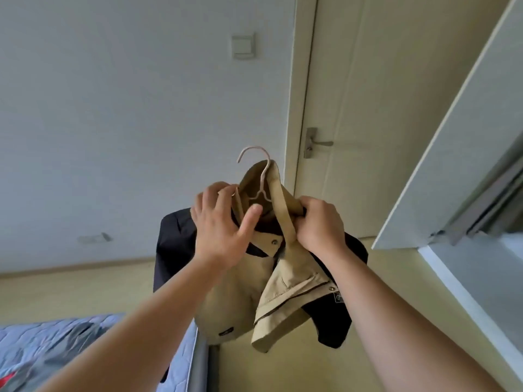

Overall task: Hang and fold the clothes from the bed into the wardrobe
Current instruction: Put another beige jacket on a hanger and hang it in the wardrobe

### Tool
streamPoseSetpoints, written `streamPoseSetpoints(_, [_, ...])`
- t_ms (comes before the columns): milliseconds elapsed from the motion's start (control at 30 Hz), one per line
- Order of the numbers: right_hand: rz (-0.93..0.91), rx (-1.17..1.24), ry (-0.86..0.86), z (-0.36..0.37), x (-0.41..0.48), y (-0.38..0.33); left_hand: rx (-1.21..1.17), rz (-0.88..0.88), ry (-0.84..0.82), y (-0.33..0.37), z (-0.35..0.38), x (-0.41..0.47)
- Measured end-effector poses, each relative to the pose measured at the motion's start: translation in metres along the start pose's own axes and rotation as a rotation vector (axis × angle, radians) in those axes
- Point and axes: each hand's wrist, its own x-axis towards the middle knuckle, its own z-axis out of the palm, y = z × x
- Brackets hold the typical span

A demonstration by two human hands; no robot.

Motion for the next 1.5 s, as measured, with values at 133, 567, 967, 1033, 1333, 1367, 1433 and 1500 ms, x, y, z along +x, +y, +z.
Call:
streamPoseSetpoints(133, [0.144, -0.095, 0.085, -0.033, 0.006, 0.045, -0.117, -0.004, -0.277, 0.044, 0.058, 0.020])
streamPoseSetpoints(567, [0.461, -0.210, 0.330, -0.158, 0.047, 0.233, -0.300, -0.035, -0.699, 0.198, 0.269, 0.084])
streamPoseSetpoints(967, [0.846, -0.120, 0.538, -0.268, 0.070, 0.411, -0.406, 0.326, -0.909, 0.392, 0.452, 0.114])
streamPoseSetpoints(1033, [0.949, -0.128, 0.571, -0.287, 0.080, 0.444, -0.364, 0.393, -0.957, 0.422, 0.494, 0.120])
streamPoseSetpoints(1333, [1.225, -0.120, 0.707, -0.359, 0.139, 0.566, -0.411, 0.646, -1.125, 0.558, 0.662, 0.153])
streamPoseSetpoints(1367, [1.243, -0.119, 0.724, -0.367, 0.145, 0.579, -0.413, 0.682, -1.126, 0.573, 0.678, 0.156])
streamPoseSetpoints(1433, [1.280, -0.109, 0.751, -0.385, 0.154, 0.604, -0.446, 0.727, -1.160, 0.604, 0.710, 0.162])
streamPoseSetpoints(1500, [1.321, -0.088, 0.771, -0.403, 0.159, 0.624, -0.450, 0.767, -1.213, 0.634, 0.734, 0.161])
